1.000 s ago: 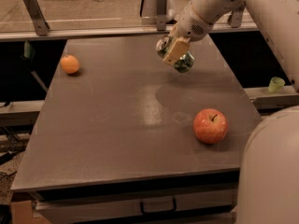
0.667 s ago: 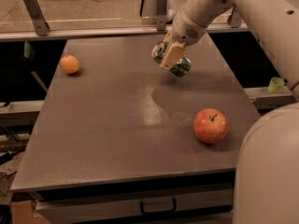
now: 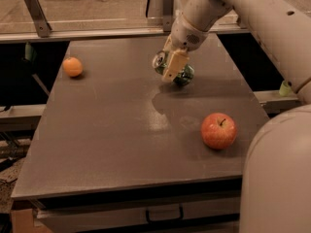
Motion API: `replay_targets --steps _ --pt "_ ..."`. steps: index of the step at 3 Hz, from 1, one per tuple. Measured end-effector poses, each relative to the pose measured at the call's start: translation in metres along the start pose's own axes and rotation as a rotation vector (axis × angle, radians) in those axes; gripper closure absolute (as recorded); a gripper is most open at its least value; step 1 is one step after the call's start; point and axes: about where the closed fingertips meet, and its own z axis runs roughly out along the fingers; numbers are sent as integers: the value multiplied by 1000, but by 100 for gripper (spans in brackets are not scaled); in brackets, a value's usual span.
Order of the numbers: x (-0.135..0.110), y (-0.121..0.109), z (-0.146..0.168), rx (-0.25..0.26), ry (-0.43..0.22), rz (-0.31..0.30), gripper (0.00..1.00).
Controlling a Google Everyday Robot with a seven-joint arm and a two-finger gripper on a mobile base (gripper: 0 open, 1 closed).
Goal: Knock green can over
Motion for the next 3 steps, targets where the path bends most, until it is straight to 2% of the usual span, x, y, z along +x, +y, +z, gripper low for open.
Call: replay_targets --steps 1,2,3 --pt "-4 10 7 -25 -13 -7 0" --pt "-3 11 7 -26 -14 -5 0" --pt "11 2 -10 16 -86 33 0"
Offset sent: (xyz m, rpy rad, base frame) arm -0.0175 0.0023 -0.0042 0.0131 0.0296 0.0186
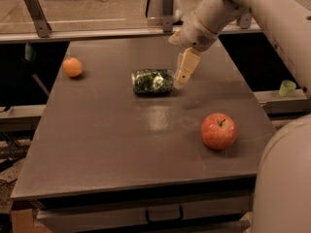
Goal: Knock green can over
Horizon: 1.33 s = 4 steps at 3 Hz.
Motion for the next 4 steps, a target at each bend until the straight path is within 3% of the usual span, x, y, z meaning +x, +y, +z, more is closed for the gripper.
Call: replay_targets --steps 1,2,3,4 --pt "17 -20 -51 120 -163 33 0" --pt "41 -28 -126 289 -332 69 0" --pt "69 -15 -210 475 -459 107 0" --pt "86 -8 -223 506 -463 133 0"
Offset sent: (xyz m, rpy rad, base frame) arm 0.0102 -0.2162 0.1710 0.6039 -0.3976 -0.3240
